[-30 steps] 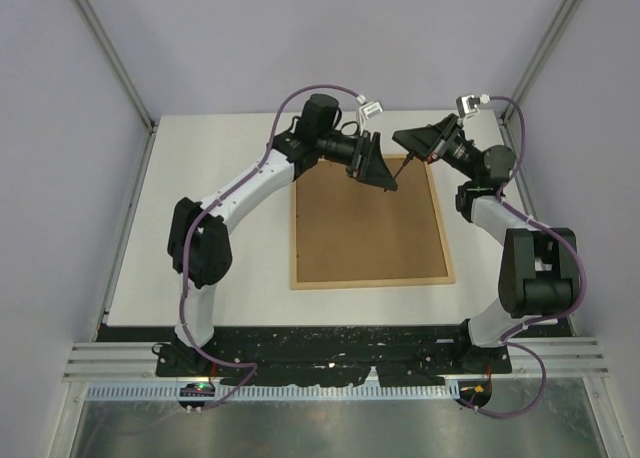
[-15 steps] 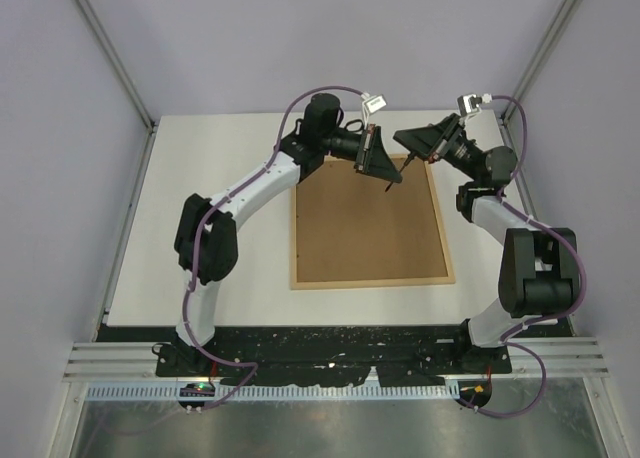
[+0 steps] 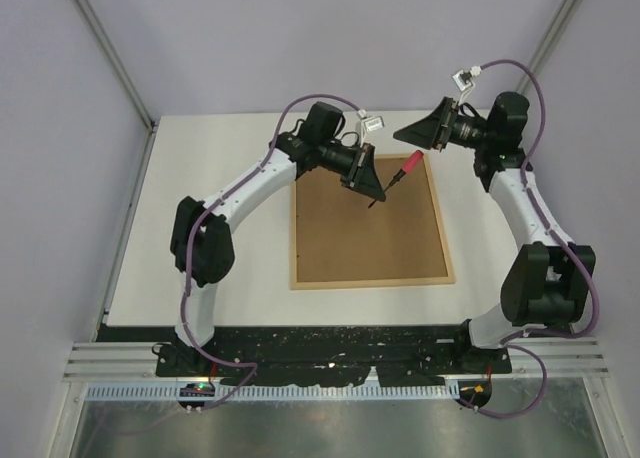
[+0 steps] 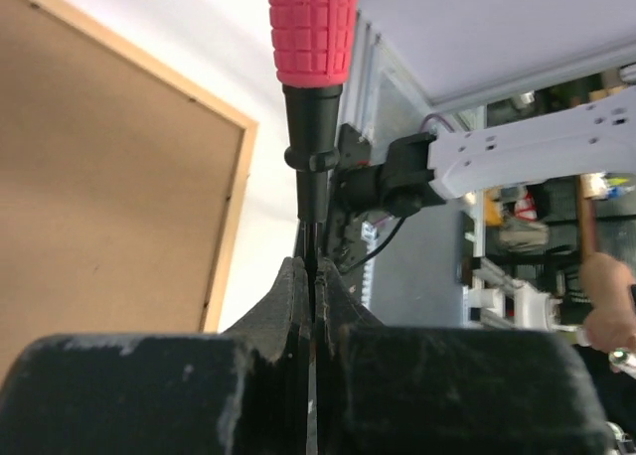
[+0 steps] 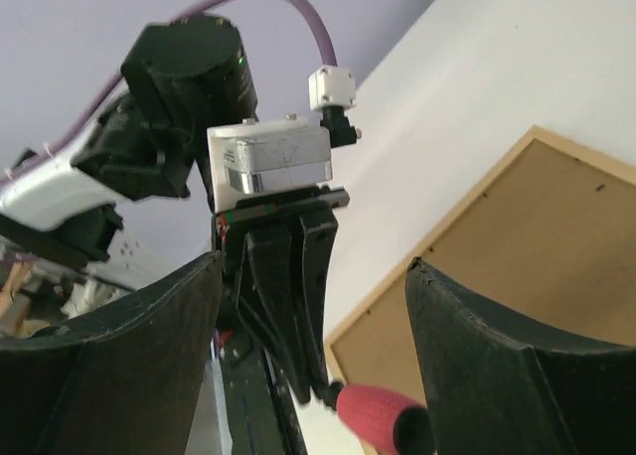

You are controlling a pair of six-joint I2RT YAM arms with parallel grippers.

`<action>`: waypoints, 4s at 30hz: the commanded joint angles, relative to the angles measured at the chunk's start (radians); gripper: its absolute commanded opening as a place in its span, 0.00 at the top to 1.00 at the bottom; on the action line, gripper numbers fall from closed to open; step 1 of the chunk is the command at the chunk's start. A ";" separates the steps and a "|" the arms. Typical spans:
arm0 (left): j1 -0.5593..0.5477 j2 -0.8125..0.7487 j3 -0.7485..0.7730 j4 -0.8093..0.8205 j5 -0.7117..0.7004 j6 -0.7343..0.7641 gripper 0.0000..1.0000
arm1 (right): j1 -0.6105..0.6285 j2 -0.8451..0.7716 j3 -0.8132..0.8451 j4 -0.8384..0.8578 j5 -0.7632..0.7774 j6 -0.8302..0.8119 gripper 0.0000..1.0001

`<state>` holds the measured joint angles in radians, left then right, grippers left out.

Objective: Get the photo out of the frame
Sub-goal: Adjust the screwdriver, then release the photo frame item from the photo frame.

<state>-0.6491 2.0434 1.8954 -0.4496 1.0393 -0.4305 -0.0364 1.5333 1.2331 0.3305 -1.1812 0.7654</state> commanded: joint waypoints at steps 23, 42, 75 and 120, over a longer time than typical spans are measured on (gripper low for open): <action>0.016 -0.215 -0.098 -0.235 -0.145 0.394 1.00 | 0.098 0.057 0.243 -1.539 -0.389 -1.459 0.28; 0.016 -0.213 -0.142 -0.182 -0.087 0.292 1.00 | 0.118 0.111 0.255 -1.309 -0.347 -1.297 0.40; 0.014 -0.210 -0.147 -0.178 -0.079 0.289 1.00 | 0.161 0.080 0.106 -0.958 -0.396 -0.905 0.92; 0.401 -0.175 -0.820 0.181 -0.222 0.104 0.09 | 0.437 0.510 -0.317 0.378 0.204 -0.032 0.92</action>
<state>-0.2527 1.8153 1.0348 -0.3492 0.7803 -0.2756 0.3965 2.0285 0.8898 0.5877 -0.9791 0.7376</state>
